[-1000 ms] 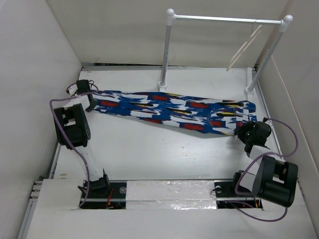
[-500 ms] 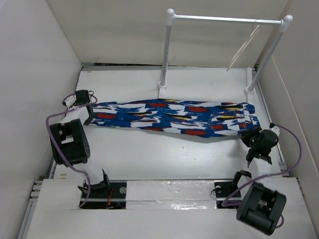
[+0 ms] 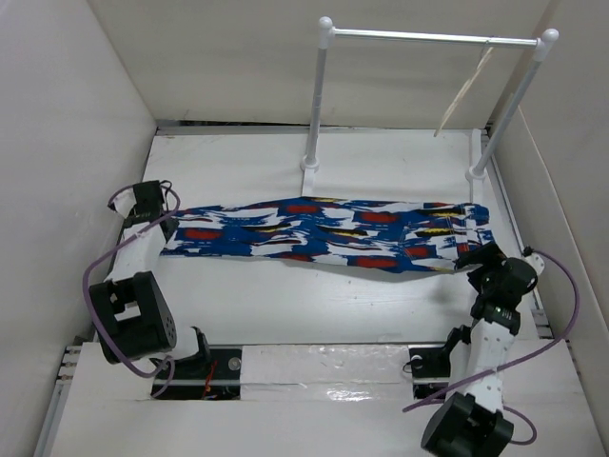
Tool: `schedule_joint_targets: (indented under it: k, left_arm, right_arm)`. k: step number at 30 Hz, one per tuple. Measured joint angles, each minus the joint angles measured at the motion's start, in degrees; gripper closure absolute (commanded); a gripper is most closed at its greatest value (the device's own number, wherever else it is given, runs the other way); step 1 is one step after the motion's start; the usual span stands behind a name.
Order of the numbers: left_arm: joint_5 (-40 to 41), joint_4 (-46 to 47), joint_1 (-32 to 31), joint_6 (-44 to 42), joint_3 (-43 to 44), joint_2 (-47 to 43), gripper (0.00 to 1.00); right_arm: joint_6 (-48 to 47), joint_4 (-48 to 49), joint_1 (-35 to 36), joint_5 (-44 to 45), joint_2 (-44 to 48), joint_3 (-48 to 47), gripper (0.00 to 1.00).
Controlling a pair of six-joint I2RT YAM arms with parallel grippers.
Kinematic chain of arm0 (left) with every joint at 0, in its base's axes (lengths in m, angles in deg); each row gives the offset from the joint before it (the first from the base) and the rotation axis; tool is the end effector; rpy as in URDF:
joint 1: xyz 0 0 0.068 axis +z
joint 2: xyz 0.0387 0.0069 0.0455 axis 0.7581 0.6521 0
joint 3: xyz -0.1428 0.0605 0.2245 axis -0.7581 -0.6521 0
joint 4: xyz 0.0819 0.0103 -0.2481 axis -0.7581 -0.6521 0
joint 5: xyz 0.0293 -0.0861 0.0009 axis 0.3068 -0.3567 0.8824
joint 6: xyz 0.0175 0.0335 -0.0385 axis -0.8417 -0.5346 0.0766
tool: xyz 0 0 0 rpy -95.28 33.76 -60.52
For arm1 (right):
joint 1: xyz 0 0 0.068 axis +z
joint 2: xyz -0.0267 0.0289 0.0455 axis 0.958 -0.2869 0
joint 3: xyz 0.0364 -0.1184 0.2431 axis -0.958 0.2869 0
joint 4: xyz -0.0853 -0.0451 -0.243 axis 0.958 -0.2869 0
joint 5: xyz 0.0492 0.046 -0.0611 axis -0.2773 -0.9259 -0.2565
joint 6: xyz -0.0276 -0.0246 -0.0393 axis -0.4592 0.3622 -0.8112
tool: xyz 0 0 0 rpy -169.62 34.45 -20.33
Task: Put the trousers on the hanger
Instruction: Fold the trousers at the center of the board.
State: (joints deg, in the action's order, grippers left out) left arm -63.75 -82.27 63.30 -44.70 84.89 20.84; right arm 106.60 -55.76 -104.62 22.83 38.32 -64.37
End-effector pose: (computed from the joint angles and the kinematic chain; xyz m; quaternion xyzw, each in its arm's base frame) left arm 0.2766 0.0796 0.2270 -0.4598 0.7965 0.0527 0.3891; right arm 0.1199 -0.0657 0.1762 0.3828 0.7656 0.0604 0.5135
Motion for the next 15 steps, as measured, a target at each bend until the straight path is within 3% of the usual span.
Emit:
schedule_joint_targets:
  k: [6,7,8,9,14,15]
  left_arm:
    - [-12.9,7.5,-5.95,0.81,0.48,-3.56,0.76]
    - [-14.34,8.74,-8.22,1.09,0.48,-4.0,0.81]
    - [-15.63,9.88,-10.67,1.36,0.48,-4.48,0.96]
    - [-16.33,10.58,-12.39,1.55,0.48,-4.79,1.0]
    - [-18.91,16.04,-26.82,1.4,0.2,-7.82,1.0]
    - [-19.04,17.51,-29.44,1.4,-0.28,-8.63,1.0]
  right_arm:
    - [1.09,7.76,-4.9,-2.23,-15.76,-0.87,0.02]
    - [1.16,9.55,-5.42,-3.21,-19.54,-0.92,0.03]
    - [1.29,12.04,-5.99,-4.37,-22.82,-1.49,0.04]
    - [1.27,13.84,-6.45,-5.44,-25.7,-2.69,0.12]
    - [2.08,20.74,-7.43,-8.83,-35.45,-4.59,0.41]
    - [2.34,21.68,-7.43,-9.27,-36.33,-4.59,0.56]
